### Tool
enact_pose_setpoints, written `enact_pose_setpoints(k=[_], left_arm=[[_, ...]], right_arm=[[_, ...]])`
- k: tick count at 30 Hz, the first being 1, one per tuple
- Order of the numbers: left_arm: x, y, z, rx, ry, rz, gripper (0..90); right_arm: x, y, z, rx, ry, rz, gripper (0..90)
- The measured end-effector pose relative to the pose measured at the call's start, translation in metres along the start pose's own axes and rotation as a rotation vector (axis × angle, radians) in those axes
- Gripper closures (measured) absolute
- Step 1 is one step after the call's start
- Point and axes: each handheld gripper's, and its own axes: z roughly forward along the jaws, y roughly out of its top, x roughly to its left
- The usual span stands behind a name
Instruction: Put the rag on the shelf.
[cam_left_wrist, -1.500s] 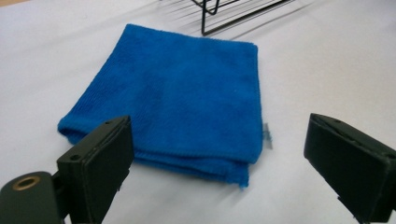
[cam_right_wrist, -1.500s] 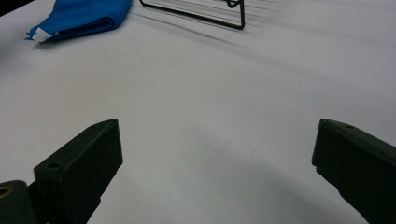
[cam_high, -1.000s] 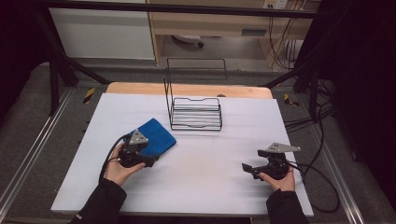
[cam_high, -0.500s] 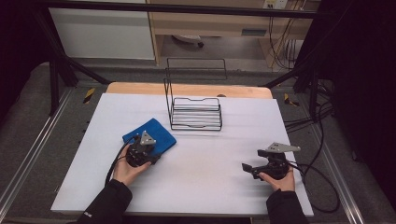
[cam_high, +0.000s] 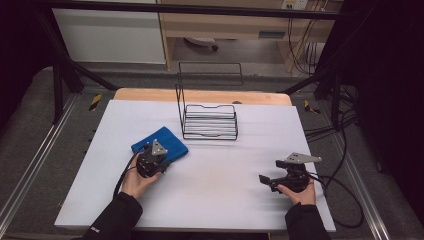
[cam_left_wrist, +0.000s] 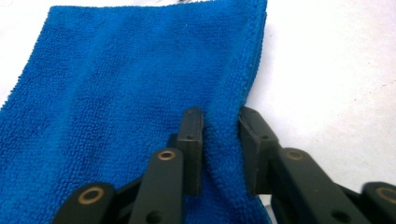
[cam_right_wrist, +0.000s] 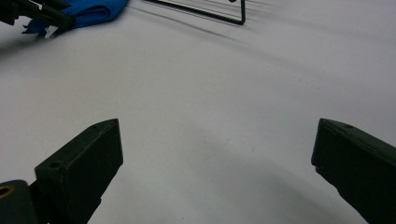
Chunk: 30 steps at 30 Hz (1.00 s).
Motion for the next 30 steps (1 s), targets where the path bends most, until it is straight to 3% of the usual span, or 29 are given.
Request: enact_pose_setpoints(k=[12,17,23,30], left_arm=[[0.004,0.001,0.0,-0.003,-0.005,-0.006,83.8],[0.009,0.001,-0.006,-0.031,-0.048,-0.052,84.7],[0.011,0.005,-0.021,-0.074,-0.094,-0.076,84.9],[-0.001,0.007,-0.028,-0.096,-0.179,-0.097,84.8]], right_arm=[[0.0,0.0,0.0,0.0,0.003,0.002,2.7],[-0.001,0.001,0.001,-0.001,0.01,0.004,2.8],[-0.001,0.001,0.0,-0.004,0.015,0.006,3.0],[-0.001,0.001,0.0,-0.002,0.019,0.01,3.2]])
